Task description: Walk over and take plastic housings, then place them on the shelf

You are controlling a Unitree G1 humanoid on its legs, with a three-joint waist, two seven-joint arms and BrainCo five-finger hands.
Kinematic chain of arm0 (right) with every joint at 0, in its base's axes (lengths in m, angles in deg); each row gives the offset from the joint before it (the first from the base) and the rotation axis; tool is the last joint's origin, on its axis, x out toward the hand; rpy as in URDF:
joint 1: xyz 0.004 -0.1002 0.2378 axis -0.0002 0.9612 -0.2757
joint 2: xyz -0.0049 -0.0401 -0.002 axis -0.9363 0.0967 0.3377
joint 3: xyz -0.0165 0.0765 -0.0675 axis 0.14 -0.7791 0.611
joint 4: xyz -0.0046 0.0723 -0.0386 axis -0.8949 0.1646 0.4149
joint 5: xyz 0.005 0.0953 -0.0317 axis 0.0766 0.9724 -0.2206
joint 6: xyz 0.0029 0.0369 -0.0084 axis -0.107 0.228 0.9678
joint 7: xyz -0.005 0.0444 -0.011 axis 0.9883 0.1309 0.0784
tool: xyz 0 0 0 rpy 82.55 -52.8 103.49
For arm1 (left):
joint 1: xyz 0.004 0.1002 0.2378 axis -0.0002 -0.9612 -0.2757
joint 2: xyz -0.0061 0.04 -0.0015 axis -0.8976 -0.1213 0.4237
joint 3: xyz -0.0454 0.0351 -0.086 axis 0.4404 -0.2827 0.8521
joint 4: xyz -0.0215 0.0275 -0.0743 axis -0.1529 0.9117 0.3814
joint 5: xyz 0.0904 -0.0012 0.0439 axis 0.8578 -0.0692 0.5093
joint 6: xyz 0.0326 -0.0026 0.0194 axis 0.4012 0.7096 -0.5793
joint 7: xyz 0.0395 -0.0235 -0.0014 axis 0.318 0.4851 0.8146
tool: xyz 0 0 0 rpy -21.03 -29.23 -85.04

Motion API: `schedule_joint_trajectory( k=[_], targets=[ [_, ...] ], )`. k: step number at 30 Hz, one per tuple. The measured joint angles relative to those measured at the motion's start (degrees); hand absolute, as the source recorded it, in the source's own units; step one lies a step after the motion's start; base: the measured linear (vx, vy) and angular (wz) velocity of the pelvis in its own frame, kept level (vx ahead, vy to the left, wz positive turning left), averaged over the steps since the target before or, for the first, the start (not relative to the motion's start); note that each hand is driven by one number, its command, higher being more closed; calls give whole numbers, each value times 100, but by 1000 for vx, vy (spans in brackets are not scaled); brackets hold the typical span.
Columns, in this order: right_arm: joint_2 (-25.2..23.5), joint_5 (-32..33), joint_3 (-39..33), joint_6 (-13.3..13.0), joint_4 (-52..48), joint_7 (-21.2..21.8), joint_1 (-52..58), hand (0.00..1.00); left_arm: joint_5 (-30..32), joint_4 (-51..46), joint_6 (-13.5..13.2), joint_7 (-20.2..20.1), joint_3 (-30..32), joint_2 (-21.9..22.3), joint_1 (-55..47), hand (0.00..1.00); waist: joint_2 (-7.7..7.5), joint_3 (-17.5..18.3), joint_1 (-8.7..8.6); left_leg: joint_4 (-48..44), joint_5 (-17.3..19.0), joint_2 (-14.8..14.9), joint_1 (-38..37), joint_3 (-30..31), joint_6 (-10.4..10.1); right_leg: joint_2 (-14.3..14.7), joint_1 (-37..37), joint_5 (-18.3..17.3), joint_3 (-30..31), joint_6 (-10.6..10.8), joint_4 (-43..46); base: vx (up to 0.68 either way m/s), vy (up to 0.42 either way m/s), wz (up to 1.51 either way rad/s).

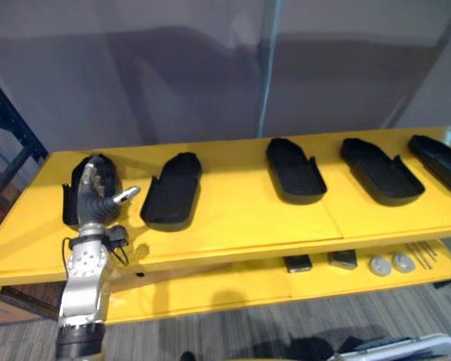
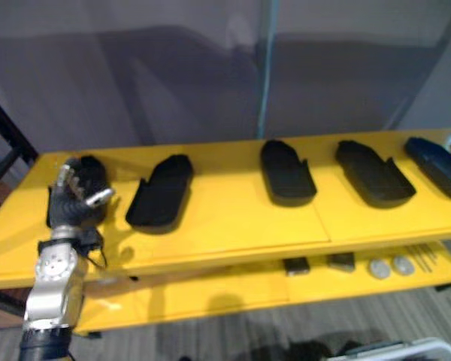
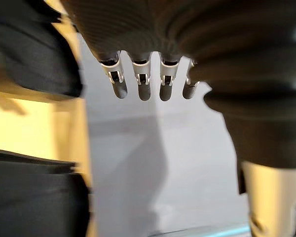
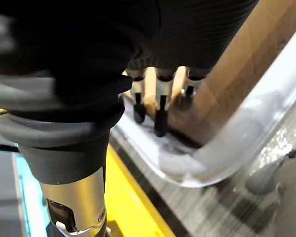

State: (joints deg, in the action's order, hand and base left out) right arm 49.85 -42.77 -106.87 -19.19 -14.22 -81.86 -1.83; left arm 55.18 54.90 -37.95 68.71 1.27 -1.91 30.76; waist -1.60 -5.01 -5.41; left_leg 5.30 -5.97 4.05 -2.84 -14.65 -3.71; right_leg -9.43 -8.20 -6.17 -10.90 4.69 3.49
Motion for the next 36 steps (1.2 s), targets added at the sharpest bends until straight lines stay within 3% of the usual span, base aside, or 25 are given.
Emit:
schedule_joint_trajectory(
  k=[7,12,16,17,19,21,31,36],
  targets=[
    [-2,1,-3,27,-76,10,6,0,3,575,259,-53,-17,-152,1,0,-28,-144,-1,-1,24,-8,2,-5,-6,-5,-11,-17,0,3,-38,7,-1,0],
    [-7,-10,-9,63,-86,43,-1,0,48,838,301,-35,-280,-199,-2,0,-66,-210,-8,-8,67,-32,-42,-2,-37,-22,-98,-13,15,-1,-46,76,-10,1],
    [48,-1,-16,81,-132,123,-267,0,47,802,238,64,-380,-200,184,0,-64,-710,-10,-46,27,39,174,2,-68,35,276,-12,195,-1,302,-7,-3,1],
    [79,8,-18,76,-201,124,-390,0,43,718,36,170,-379,-204,372,0,-66,-940,-4,-49,0,52,319,11,-67,45,444,-12,206,-1,378,-76,10,13],
    [159,14,-21,62,-303,125,-526,0,29,699,-128,215,-376,-217,724,0,-46,-1336,-8,-321,42,66,504,89,-8,36,522,-25,233,-21,506,-93,29,16],
    [280,22,-8,60,-494,125,-621,0,26,691,-280,223,-377,-217,896,0,10,-1622,-11,-903,336,121,764,138,-2,32,629,-118,375,-136,721,-84,46,2],
    [434,38,265,-62,-923,259,-603,0,-262,644,-574,236,-406,-232,808,0,116,-1711,6,-1087,456,218,862,-34,-62,57,826,-339,565,-9,941,-7,-20,-7],
    [490,13,269,-151,-1061,275,-581,0,-766,507,-659,197,-455,-190,648,0,116,-1711,37,-1079,506,225,740,-129,-85,47,804,-357,634,-3,1017,33,-12,-10]
  ],
)
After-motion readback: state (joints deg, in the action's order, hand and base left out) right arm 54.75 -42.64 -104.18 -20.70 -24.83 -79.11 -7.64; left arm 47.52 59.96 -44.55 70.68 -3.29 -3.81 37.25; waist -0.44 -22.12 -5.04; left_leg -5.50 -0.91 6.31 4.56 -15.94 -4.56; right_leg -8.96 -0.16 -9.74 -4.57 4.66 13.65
